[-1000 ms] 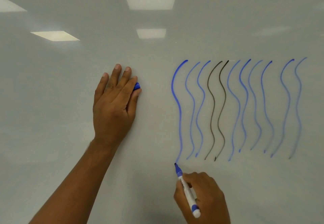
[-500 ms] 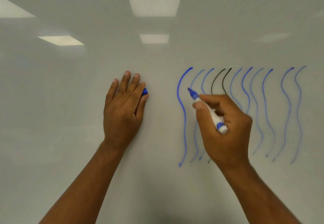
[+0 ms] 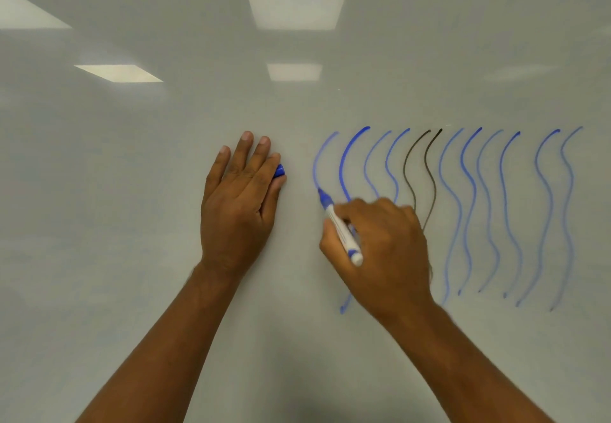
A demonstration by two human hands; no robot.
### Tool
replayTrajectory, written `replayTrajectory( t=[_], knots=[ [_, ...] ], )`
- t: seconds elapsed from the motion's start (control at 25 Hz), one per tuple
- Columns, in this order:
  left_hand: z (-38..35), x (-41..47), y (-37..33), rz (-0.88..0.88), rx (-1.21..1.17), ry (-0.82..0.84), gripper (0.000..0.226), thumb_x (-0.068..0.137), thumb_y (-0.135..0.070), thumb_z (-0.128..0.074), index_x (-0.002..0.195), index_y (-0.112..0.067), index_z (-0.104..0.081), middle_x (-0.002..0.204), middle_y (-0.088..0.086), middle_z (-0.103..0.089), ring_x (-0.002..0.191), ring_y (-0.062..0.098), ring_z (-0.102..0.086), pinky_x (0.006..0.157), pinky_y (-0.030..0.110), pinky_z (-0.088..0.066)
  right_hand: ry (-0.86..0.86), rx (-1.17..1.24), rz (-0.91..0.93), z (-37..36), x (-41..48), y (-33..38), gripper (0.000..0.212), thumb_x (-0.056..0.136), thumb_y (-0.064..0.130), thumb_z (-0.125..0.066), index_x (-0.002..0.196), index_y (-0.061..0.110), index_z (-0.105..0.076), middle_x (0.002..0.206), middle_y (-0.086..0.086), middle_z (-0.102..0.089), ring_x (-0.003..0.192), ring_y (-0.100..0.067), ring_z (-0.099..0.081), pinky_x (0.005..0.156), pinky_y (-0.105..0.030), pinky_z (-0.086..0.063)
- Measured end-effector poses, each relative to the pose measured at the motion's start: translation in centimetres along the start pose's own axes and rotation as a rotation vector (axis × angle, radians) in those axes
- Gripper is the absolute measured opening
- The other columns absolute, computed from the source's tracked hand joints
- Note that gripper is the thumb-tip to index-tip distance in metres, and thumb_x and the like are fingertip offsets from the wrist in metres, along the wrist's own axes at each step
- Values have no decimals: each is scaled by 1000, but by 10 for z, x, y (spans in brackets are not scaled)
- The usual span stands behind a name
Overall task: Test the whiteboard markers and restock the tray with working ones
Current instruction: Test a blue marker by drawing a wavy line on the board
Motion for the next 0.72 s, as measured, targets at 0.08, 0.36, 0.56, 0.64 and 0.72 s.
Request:
replayTrajectory(
  t=[0.08, 0.36, 0.56, 0.64, 0.72],
  knots=[
    [-1, 0, 2, -2, 11, -22, 39, 110, -23, -61, 142, -1, -63, 151, 14, -59, 148, 32, -49, 124, 54, -38, 26, -20, -2, 4, -50, -2, 15, 82, 17, -68, 68, 17, -62, 57, 0, -51, 59, -29, -52, 59, -43, -40],
    [-1, -2, 2, -3, -3, -12, 38, 110, -22, -60, 143, -2, -62, 152, 12, -58, 150, 30, -47, 127, 49, -33, 275, 3, -75, -9, -176, 16, 15, 79, 30, -67, 66, 23, -62, 54, 10, -55, 49, -12, -50, 53, -31, -41],
    [7, 0, 2, 88, -161, -5, 36, 110, -16, -59, 142, 0, -61, 151, 13, -59, 149, 30, -49, 125, 51, -37, 501, 84, -234, 9, -168, 9, 27, 68, 51, -84, 79, 31, -71, 65, 17, -64, 57, -6, -59, 56, -26, -51],
    [17, -2, -3, 234, -314, -36, 33, 111, -13, -57, 140, 0, -61, 150, 15, -60, 148, 27, -51, 121, 50, -44, 412, 282, -430, 21, -163, 8, 19, 84, 55, -64, 91, 38, -67, 73, 19, -63, 68, -8, -58, 61, -25, -51],
    [33, -10, -25, 389, -527, -95, 23, 112, -11, -53, 133, -8, -59, 144, 15, -66, 144, 26, -55, 117, 43, -48, 382, 447, -564, 32, -162, 6, 22, 86, 64, -58, 99, 46, -63, 83, 21, -65, 81, -10, -60, 67, -20, -51]
  ],
)
Point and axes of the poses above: each hand's wrist, its own x-axis towards the middle knuckle, its own z-axis out of the back of the hand, y = z × x, the point moved 1 cm from there along x, towards the middle knuckle
